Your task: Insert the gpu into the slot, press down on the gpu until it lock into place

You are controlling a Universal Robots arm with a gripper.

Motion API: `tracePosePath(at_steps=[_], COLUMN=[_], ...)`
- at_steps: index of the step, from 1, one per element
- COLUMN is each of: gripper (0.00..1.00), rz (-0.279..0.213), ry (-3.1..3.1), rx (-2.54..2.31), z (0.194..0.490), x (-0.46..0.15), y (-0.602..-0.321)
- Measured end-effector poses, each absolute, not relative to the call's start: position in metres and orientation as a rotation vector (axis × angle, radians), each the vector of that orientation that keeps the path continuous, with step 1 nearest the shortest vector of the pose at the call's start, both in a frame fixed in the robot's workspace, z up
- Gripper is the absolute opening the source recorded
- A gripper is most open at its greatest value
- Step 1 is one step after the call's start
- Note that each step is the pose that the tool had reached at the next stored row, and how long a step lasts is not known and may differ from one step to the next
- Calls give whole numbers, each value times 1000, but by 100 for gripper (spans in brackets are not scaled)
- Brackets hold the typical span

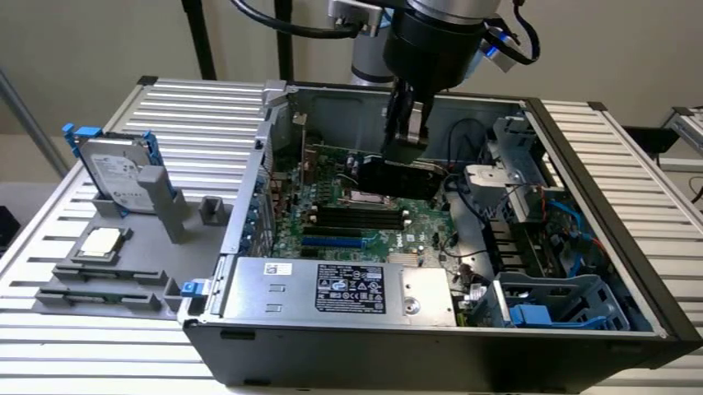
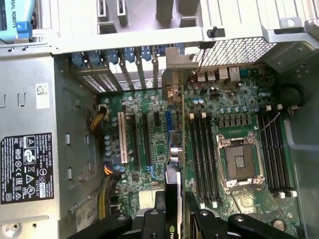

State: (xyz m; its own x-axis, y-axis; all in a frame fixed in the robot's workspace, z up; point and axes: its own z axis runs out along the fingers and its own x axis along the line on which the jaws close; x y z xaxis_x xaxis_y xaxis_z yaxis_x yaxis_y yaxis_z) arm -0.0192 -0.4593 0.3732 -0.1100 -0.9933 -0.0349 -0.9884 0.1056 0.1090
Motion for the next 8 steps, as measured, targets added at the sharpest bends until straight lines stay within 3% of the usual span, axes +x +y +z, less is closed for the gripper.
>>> tracePosePath(at_steps=[8], gripper=[26], rz=[-173], ry=[-2280], rx=[2111], z=[363], x=[-38], y=[-458])
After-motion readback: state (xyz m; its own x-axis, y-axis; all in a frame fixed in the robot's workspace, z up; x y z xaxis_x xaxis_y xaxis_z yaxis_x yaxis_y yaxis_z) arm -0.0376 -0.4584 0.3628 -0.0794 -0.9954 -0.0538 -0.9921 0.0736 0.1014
